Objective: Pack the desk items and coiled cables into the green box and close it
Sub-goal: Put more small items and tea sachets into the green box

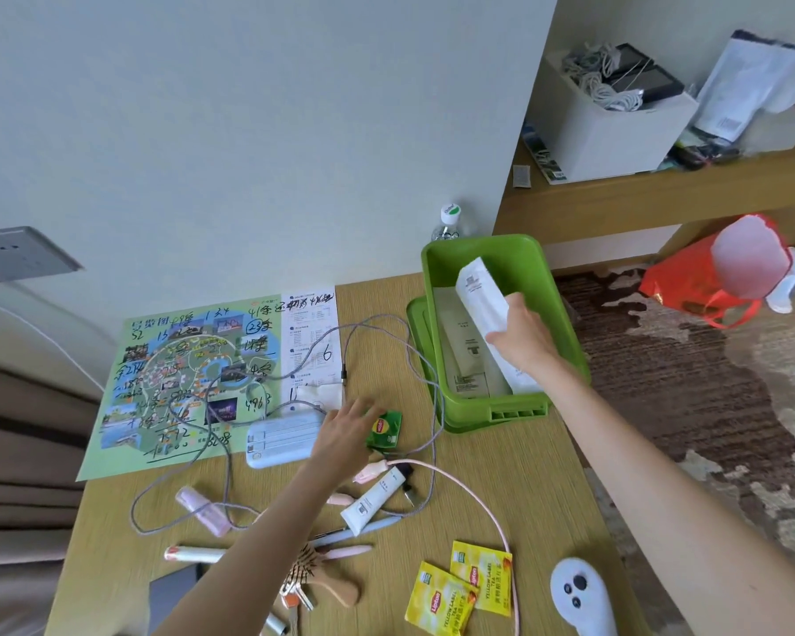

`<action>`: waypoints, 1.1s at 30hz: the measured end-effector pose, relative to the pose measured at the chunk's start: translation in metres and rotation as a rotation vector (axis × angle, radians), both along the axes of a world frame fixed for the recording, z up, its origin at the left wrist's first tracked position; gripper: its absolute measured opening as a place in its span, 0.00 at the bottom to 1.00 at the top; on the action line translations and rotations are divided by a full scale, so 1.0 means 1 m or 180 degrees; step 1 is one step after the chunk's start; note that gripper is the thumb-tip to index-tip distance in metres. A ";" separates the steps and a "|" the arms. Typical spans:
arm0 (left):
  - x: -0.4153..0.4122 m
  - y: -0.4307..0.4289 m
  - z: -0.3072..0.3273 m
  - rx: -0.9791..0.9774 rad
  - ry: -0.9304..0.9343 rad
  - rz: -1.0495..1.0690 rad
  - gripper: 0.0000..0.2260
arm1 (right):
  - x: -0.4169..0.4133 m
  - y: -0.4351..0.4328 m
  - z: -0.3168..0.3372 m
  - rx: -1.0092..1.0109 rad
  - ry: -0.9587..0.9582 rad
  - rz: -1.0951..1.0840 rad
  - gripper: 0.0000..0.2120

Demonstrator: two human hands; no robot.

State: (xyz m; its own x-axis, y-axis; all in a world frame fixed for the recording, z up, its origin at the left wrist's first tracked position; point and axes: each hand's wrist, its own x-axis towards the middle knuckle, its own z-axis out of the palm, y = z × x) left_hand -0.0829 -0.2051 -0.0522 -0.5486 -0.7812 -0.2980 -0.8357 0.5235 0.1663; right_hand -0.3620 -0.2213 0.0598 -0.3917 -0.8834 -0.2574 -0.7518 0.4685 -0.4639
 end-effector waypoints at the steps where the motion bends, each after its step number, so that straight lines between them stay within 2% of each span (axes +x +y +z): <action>1: 0.000 -0.001 -0.001 0.0010 -0.0052 -0.0059 0.29 | 0.000 -0.001 -0.003 0.0147 -0.0051 0.0052 0.20; 4: 0.000 -0.003 0.000 -0.0004 -0.0226 -0.0248 0.28 | 0.001 -0.002 -0.011 0.0564 -0.0250 0.0185 0.21; 7: 0.001 -0.010 0.005 0.0092 -0.0274 -0.0328 0.25 | 0.001 0.001 -0.012 0.0702 -0.0168 0.0343 0.18; 10: 0.001 -0.017 0.012 0.0142 -0.0087 -0.0364 0.18 | 0.006 0.007 -0.006 0.0256 0.0092 0.0456 0.17; 12: 0.001 -0.020 0.016 0.0027 0.0027 -0.0319 0.14 | 0.016 0.010 0.004 -0.0235 0.0040 0.0470 0.16; 14: 0.003 -0.021 0.020 -0.0002 0.0173 -0.0021 0.11 | 0.033 0.014 0.016 -0.0653 0.0026 0.0545 0.13; 18: 0.015 -0.026 0.035 0.0158 0.0942 0.1056 0.11 | 0.074 0.023 0.027 -0.1313 0.0031 0.0846 0.09; 22: 0.047 -0.031 0.052 0.0149 0.1835 0.1949 0.10 | 0.115 0.024 0.018 -0.1587 -0.0277 0.1339 0.08; 26: 0.091 -0.022 0.054 0.0411 0.2238 0.2522 0.08 | 0.153 0.017 -0.017 -0.1225 -0.0464 0.1734 0.09; 33: 0.126 -0.005 0.032 0.0848 0.2132 0.2842 0.07 | 0.184 -0.008 -0.075 -0.0348 -0.0192 0.1969 0.17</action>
State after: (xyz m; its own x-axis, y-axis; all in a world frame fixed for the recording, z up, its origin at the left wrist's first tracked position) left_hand 0.0431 -0.2102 -0.0200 0.0587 -0.9273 -0.3697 -0.5931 -0.3303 0.7343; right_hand -0.1781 -0.2291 -0.0153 0.2126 -0.9642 -0.1586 -0.8395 -0.0972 -0.5345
